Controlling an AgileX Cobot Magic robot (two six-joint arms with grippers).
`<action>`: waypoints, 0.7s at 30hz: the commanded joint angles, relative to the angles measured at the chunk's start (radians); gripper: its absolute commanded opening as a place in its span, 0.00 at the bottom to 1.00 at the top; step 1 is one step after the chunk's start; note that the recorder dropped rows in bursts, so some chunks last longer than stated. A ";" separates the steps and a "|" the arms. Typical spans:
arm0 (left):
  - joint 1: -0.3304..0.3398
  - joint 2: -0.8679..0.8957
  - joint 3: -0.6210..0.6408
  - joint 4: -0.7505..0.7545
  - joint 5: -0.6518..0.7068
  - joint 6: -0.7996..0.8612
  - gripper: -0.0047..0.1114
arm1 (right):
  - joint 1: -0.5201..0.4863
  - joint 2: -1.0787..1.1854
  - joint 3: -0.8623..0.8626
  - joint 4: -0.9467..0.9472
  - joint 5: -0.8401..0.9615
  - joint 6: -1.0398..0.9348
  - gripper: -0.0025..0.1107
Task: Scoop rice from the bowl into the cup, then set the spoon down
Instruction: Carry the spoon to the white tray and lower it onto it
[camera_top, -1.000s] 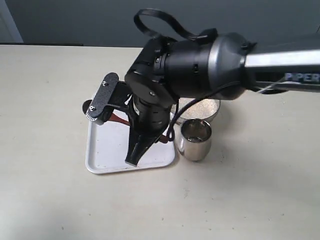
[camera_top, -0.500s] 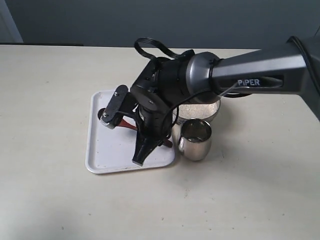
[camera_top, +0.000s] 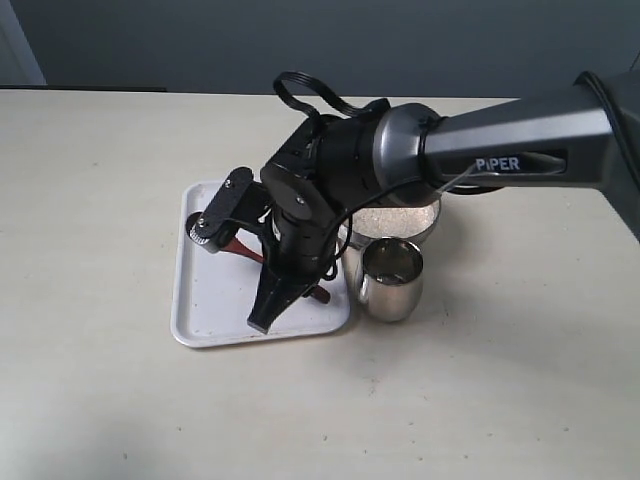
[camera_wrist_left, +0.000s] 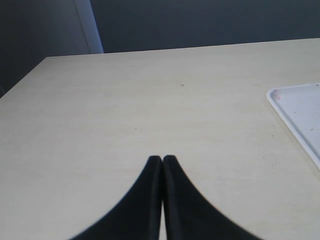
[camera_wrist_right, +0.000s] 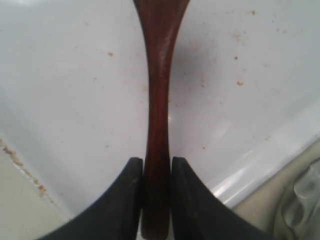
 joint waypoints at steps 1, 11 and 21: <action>-0.002 0.001 -0.008 0.000 -0.011 -0.005 0.04 | -0.005 -0.001 -0.007 0.005 0.003 0.003 0.02; -0.002 0.001 -0.008 0.000 -0.011 -0.005 0.04 | -0.005 -0.001 -0.007 0.015 0.016 0.003 0.02; -0.002 0.001 -0.008 0.000 -0.011 -0.005 0.04 | -0.005 -0.001 -0.007 0.026 0.033 0.000 0.16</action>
